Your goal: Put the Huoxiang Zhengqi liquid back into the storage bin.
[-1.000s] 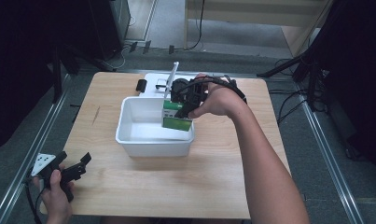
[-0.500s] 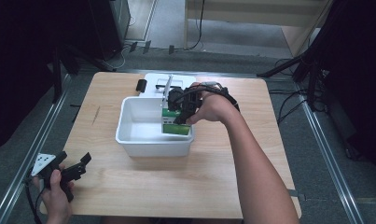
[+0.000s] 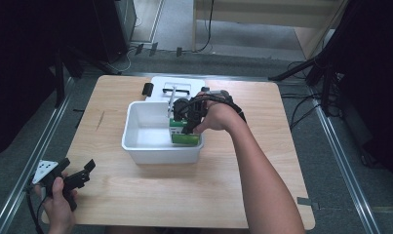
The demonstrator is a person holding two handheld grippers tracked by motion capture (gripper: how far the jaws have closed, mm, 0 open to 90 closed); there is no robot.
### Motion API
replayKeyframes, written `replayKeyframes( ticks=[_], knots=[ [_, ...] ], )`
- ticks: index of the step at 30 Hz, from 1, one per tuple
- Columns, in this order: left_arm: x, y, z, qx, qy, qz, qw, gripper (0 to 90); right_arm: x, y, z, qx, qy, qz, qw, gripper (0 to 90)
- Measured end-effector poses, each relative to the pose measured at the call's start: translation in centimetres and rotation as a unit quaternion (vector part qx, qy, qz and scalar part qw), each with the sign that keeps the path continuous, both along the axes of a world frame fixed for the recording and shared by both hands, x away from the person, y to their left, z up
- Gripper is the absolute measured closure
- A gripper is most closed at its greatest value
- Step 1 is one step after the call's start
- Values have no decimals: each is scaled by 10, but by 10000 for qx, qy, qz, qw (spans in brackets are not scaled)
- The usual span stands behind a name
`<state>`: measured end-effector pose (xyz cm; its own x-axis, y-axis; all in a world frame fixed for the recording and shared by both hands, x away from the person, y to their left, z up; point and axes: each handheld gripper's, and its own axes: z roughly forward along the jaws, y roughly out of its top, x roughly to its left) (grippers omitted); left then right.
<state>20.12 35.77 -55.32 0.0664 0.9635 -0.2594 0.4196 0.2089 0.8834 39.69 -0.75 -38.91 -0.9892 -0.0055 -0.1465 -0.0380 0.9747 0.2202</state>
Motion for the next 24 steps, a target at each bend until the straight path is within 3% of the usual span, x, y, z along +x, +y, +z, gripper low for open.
replayKeyframes(
  ticks=[16,20,22,24],
  knots=[
    [0,0,0,-5,-3,-6,10000,5,2,1,-13,-58,150,-162,9997,621],
    [0,0,0,-13,1,-6,10000,4,1,0,-10,66,200,-142,9997,541],
    [0,0,0,-4,0,-10,10000,5,1,-1,-3,116,280,-461,9985,475],
    [0,0,0,-7,3,-3,10000,4,1,-2,-1,163,277,-520,9981,457]
  ],
)
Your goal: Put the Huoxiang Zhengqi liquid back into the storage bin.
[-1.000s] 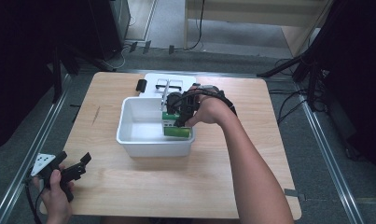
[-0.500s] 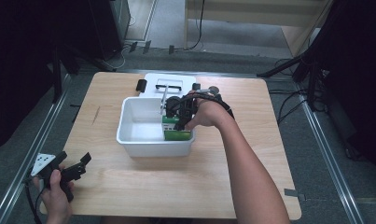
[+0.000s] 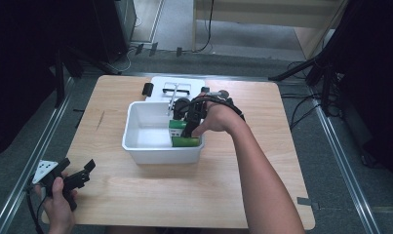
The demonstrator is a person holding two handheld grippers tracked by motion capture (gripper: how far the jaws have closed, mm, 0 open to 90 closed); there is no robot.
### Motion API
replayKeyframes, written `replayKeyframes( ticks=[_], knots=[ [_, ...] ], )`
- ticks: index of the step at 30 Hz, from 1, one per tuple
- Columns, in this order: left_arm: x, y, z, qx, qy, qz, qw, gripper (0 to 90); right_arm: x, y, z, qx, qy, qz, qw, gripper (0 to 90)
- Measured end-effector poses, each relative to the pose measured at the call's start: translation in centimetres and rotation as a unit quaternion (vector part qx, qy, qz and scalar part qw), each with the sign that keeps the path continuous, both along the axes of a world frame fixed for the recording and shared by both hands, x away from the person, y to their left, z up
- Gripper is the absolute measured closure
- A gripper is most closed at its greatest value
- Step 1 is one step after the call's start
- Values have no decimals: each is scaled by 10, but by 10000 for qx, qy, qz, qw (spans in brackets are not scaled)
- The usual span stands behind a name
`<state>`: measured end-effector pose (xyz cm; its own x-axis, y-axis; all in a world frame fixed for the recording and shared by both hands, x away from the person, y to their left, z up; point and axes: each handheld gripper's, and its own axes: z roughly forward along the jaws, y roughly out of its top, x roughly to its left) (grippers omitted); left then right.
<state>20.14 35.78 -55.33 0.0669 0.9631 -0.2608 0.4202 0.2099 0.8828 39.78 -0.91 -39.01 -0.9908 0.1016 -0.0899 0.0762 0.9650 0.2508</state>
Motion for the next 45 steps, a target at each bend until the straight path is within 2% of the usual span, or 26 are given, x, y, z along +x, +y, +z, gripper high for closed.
replayKeyframes(
  ticks=[4,5,7,12,14,19,22,27,28,29,30,31,32,33,34,35,36,37,38,39,40,41,42,43,44,45],
  knots=[
    [0,0,0,6,3,-3,10000,5,0,-4,11,191,23,-183,9996,398],
    [0,0,0,9,4,-9,10000,5,-1,-7,16,331,166,-223,9991,363],
    [0,0,0,13,9,-16,10000,5,-2,-10,21,402,230,-262,9986,323],
    [0,0,0,27,14,-17,10000,5,-4,-15,30,453,177,-453,9978,255],
    [0,0,0,28,15,-14,10000,4,-5,-20,39,541,121,-606,9966,236],
    [0,0,0,33,16,-11,10000,4,-5,-31,54,889,296,-899,9915,190],
    [0,0,0,33,14,-12,10000,5,-7,-36,59,920,223,-900,9914,175],
    [0,0,0,32,15,-10,10000,5,-7,-50,67,988,116,-1295,9866,139],
    [0,0,0,31,17,-11,10000,5,-6,-57,69,1042,51,-1640,9809,140],
    [0,0,0,31,17,-11,10000,5,-5,-60,71,1044,56,-1840,9774,140],
    [0,0,0,32,18,-12,10000,5,-5,-60,71,1044,56,-1840,9774,140],
    [0,0,0,33,17,-12,10000,5,-3,-68,73,1213,26,-2151,9690,140],
    [0,0,0,33,17,-12,10000,4,-3,-68,73,1213,26,-2151,9690,140],
    [0,0,0,33,14,-11,10000,4,-2,-77,74,1351,4,-2379,9618,141],
    [0,0,0,36,14,-9,10000,4,-2,-77,74,1351,4,-2379,9618,141],
    [0,0,0,37,14,-9,10000,4,-2,-81,75,1393,35,-2481,9587,141],
    [0,0,0,40,13,-10,10000,4,-2,-89,74,1569,37,-2658,9512,142],
    [0,0,0,40,13,-10,10000,4,-2,-94,73,1658,-1,-2724,9478,142],
    [0,0,0,40,13,-9,10000,4,-2,-94,73,1658,-1,-2724,9478,142],
    [0,0,0,40,14,-8,10000,4,-3,-98,71,1720,-50,-2781,9450,142],
    [0,0,0,41,15,-9,10000,5,-4,-107,68,1852,-164,-2885,9393,141],
    [0,-1,0,41,3,-1,10000,4,-5,-111,67,1904,-190,-2970,9355,141],
    [0,-1,0,41,3,-1,10000,5,-5,-111,67,1904,-190,-2970,9355,141],
    [0,-1,0,46,3,0,10000,5,-6,-120,62,2004,-263,-3054,9305,139],
    [0,-1,0,46,3,0,10000,5,-6,-120,62,2004,-263,-3054,9305,139],
    [0,-1,0,47,1,-1,10000,5,-8,-130,57,2079,-320,-3161,9251,139]
  ],
)
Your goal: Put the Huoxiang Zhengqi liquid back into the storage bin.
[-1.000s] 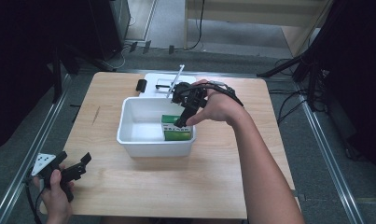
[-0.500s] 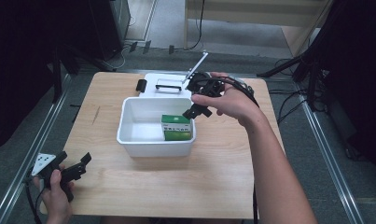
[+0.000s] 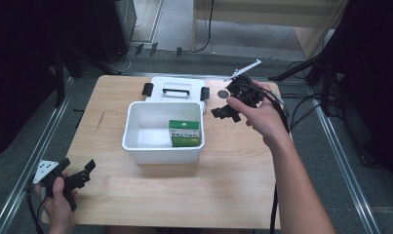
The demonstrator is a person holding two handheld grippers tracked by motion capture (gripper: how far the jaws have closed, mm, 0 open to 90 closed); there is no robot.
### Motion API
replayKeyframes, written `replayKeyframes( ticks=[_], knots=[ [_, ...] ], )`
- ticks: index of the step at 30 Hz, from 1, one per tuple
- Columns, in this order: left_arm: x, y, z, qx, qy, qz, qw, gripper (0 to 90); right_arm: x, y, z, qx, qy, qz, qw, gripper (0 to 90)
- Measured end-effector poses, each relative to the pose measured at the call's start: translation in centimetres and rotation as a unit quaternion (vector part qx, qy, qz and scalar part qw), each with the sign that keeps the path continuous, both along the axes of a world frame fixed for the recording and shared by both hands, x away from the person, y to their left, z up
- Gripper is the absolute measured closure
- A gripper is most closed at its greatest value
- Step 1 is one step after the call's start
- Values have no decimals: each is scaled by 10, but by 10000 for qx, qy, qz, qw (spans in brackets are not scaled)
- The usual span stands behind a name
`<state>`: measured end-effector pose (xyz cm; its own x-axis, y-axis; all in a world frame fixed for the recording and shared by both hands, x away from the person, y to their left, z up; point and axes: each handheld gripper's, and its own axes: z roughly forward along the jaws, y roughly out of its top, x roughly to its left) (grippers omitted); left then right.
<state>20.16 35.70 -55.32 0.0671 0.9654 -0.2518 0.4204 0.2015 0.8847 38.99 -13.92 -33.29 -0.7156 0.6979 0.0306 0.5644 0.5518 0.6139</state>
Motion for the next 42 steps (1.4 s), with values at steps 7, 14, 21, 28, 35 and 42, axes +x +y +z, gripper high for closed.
replayKeyframes(
  ticks=[7,14,21,28,35,42],
  knots=[
    [0,0,0,36,13,-6,10000,5,-6,-28,-13,303,-115,-315,9990,138],
    [0,0,0,43,6,-9,10000,4,-16,-64,-33,839,-410,-810,9923,137],
    [0,0,0,41,7,-13,10000,5,-24,-84,-48,919,-593,-1102,9879,139],
    [0,0,0,40,-3,-14,10000,4,-38,-112,-80,1056,-1017,-1680,9748,141],
    [0,0,0,46,4,-13,10000,4,-49,-135,-106,1133,-1150,-2029,9658,140],
    [-1,0,0,59,7,-22,10000,4,-69,-162,-137,1177,-1273,-2299,9576,139]
  ],
)
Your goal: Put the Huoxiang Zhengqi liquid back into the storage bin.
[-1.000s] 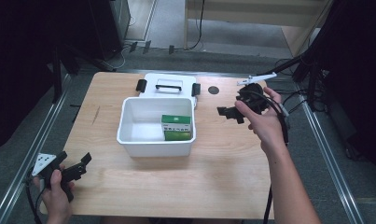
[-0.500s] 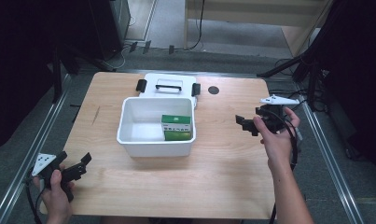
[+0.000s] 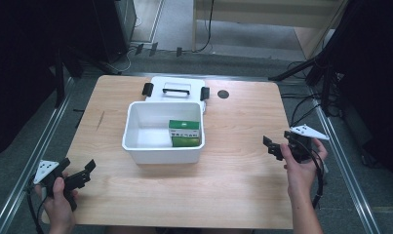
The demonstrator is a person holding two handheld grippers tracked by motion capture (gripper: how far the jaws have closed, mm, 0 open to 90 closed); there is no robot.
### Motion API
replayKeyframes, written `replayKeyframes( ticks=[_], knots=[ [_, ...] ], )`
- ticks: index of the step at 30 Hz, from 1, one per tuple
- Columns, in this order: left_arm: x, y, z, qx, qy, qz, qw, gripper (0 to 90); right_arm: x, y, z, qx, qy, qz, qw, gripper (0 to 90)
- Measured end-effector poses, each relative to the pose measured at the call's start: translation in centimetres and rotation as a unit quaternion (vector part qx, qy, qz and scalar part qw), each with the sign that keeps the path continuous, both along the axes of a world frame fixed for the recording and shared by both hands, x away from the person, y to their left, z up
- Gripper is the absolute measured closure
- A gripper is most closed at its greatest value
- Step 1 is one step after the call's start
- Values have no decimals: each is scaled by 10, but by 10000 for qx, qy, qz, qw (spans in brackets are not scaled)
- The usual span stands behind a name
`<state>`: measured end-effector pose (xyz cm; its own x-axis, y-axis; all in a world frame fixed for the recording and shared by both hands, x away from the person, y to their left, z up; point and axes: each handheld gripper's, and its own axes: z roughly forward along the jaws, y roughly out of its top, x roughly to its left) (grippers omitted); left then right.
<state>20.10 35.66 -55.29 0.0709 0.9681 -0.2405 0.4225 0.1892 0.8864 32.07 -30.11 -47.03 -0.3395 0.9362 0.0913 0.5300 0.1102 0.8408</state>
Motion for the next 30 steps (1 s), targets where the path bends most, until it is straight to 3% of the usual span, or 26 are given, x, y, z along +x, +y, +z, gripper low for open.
replayKeyframes(
  ticks=[16,30],
  knots=[
    [0,-1,0,25,-19,12,10000,4,-44,-37,-52,183,-1,-303,9994,137],
    [0,-2,0,45,-33,20,10000,5,-79,-57,-72,204,7,-351,9992,136]
  ],
)
